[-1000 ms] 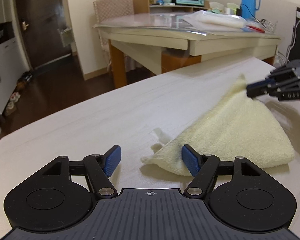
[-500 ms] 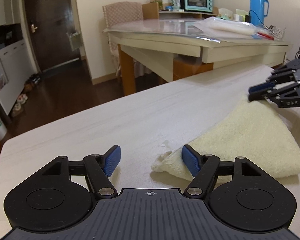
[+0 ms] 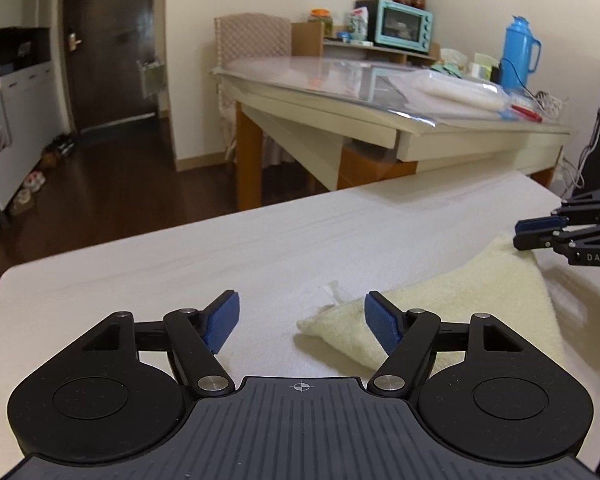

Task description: Fold towel

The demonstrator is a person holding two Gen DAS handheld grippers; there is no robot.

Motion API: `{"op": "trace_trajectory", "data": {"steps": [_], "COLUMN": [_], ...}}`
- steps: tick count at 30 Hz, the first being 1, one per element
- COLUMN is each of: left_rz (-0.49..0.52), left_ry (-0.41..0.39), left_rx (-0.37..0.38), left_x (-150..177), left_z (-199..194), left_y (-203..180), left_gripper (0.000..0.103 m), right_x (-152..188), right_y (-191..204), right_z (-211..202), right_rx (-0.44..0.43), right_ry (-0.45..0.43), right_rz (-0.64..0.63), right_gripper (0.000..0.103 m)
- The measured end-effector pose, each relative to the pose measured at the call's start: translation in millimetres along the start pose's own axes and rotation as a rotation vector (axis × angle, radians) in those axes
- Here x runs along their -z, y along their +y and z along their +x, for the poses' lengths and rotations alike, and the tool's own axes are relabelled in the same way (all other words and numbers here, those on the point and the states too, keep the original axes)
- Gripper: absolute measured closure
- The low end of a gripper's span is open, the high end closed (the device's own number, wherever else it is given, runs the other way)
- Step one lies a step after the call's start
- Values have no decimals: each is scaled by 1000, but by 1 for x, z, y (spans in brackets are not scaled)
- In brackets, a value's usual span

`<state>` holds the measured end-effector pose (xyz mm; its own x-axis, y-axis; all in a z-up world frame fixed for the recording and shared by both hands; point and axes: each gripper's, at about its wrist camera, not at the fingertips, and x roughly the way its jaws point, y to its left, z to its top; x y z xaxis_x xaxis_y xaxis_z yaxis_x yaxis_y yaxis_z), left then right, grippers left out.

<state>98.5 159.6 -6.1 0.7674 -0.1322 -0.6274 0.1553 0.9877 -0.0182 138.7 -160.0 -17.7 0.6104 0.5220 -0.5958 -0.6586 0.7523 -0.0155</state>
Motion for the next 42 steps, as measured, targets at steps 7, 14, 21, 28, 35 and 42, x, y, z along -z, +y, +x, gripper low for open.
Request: {"op": "trace_trajectory", "data": {"steps": [7, 14, 21, 28, 35, 42], "left_rz": [38, -9, -60, -109, -105, -111], "left_ry": [29, 0, 57, 56, 76, 69], "left_rx": [-45, -64, -93, -91, -134, -141], "left_x": [13, 22, 42, 58, 64, 67], "left_z": [4, -23, -43, -60, -65, -71], "left_y": [-20, -33, -66, -94, -111, -116], "left_gripper": [29, 27, 19, 12, 10, 10], "right_x": [10, 5, 25, 38, 45, 50], "right_y": [19, 21, 30, 39, 47, 59], "right_z": [5, -20, -49, -68, -74, -84], "right_rx": [2, 15, -3, -38, -15, -24], "right_ry": [23, -17, -9, 20, 29, 14], "right_rz": [-63, -33, 73, 159, 169, 165], "right_gripper": [70, 57, 50, 22, 13, 13]}}
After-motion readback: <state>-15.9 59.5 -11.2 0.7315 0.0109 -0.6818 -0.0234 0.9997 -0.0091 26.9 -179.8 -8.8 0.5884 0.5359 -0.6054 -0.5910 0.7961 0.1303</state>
